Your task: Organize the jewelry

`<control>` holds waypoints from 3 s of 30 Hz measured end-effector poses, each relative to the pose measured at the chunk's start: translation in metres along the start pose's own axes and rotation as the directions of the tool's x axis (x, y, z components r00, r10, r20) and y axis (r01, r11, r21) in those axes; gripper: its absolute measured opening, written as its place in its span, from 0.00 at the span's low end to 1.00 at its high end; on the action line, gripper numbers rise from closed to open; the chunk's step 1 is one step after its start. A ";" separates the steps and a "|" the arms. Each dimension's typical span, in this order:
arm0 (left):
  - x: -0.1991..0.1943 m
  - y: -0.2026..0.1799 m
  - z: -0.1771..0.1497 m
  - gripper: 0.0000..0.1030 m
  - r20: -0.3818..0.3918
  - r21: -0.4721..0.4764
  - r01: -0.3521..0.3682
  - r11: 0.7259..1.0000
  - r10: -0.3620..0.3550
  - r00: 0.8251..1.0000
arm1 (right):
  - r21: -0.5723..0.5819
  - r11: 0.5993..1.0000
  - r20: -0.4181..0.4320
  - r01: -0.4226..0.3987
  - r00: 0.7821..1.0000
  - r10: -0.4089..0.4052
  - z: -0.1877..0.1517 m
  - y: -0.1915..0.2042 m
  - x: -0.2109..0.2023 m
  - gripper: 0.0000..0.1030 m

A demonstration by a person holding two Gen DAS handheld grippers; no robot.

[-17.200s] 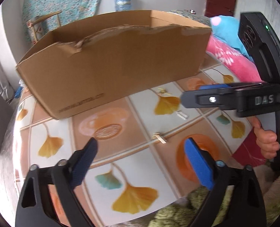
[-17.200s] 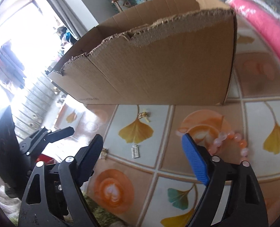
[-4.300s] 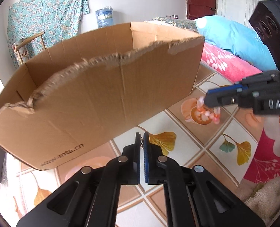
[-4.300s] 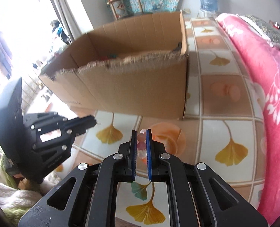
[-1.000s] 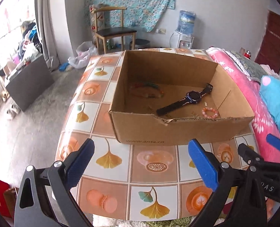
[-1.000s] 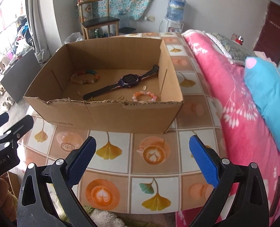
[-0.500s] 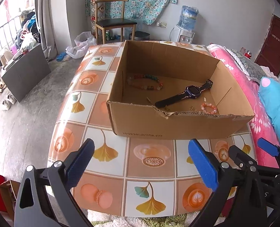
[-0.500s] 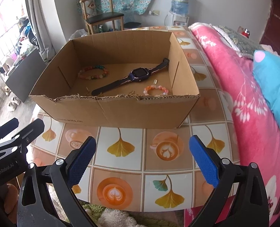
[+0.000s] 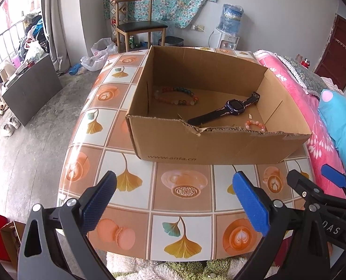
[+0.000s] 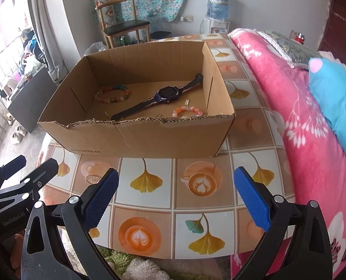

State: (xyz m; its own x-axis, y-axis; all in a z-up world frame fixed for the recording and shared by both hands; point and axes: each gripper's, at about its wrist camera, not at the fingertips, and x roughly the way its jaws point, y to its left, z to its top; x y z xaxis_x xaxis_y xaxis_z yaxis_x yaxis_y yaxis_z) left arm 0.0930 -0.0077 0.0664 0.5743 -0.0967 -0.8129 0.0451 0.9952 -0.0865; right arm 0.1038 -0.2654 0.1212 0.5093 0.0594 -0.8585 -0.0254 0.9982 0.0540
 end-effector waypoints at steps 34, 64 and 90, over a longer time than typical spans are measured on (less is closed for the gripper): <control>0.015 -0.008 0.000 0.95 -0.051 0.019 -0.046 0.999 0.047 0.998 | -0.009 1.000 -0.025 -0.018 1.000 0.017 0.001 -0.004 0.010 0.92; 0.015 -0.008 0.004 0.95 -0.049 0.022 -0.058 0.998 0.059 0.997 | -0.020 1.000 -0.025 -0.019 1.000 0.018 0.006 -0.004 0.013 0.92; 0.013 -0.007 0.004 0.95 -0.046 0.021 -0.057 0.998 0.058 0.997 | -0.024 1.000 -0.024 -0.021 1.000 0.020 0.006 -0.005 0.012 0.92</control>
State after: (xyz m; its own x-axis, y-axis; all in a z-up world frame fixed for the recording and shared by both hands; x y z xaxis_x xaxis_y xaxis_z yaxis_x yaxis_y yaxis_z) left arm 0.1037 -0.0162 0.0589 0.5375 -0.0389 -0.8424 0.0291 0.9992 -0.0276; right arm 0.1154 -0.2693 0.1136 0.4876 0.0796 -0.8694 -0.0563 0.9966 0.0597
